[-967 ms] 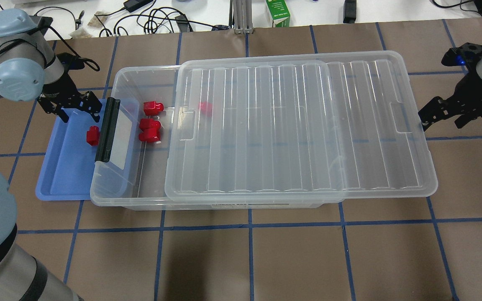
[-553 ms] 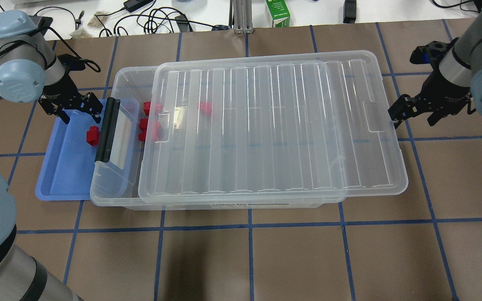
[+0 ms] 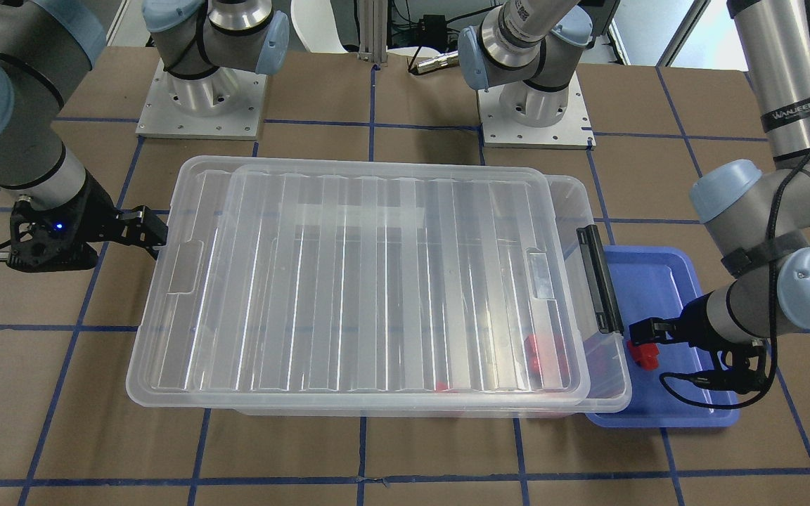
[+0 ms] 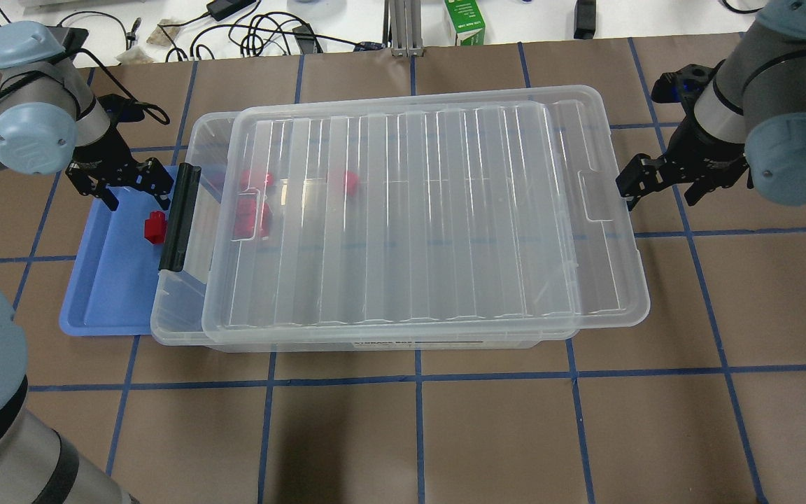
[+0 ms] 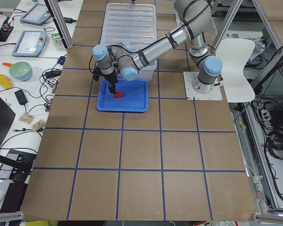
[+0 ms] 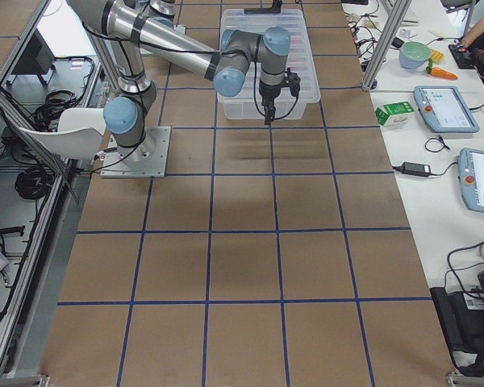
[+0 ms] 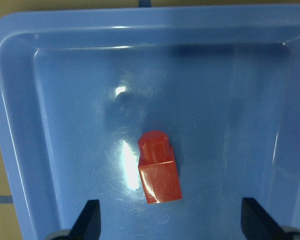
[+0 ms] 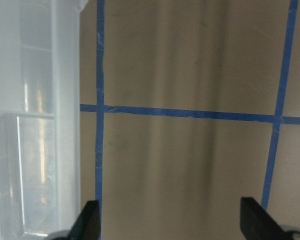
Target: Place red block in blue tray from box
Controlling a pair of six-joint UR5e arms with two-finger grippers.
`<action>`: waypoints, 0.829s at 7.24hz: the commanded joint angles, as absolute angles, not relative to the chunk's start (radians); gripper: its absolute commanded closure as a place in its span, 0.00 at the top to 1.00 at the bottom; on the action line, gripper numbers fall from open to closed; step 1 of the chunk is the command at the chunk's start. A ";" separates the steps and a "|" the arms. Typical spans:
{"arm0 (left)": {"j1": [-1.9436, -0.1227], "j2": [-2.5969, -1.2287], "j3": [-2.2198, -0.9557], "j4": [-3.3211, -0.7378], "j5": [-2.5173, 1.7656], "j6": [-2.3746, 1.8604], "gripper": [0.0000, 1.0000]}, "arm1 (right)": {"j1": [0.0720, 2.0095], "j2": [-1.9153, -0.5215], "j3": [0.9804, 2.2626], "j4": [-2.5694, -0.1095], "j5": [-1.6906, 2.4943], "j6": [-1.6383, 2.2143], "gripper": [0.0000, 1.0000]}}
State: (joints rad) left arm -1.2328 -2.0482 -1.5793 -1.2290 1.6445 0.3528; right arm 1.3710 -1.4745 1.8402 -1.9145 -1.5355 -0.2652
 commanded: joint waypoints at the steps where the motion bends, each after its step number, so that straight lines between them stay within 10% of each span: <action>1: -1.238 -2.011 -1.560 -1.268 1.644 0.351 1.00 | 1.416 -1.473 1.839 -1.922 -1.536 -0.224 0.99; 6: -1.349 -1.757 -1.513 -1.425 1.646 0.299 1.00 | 1.405 -1.465 1.752 -1.942 -1.555 -0.262 1.00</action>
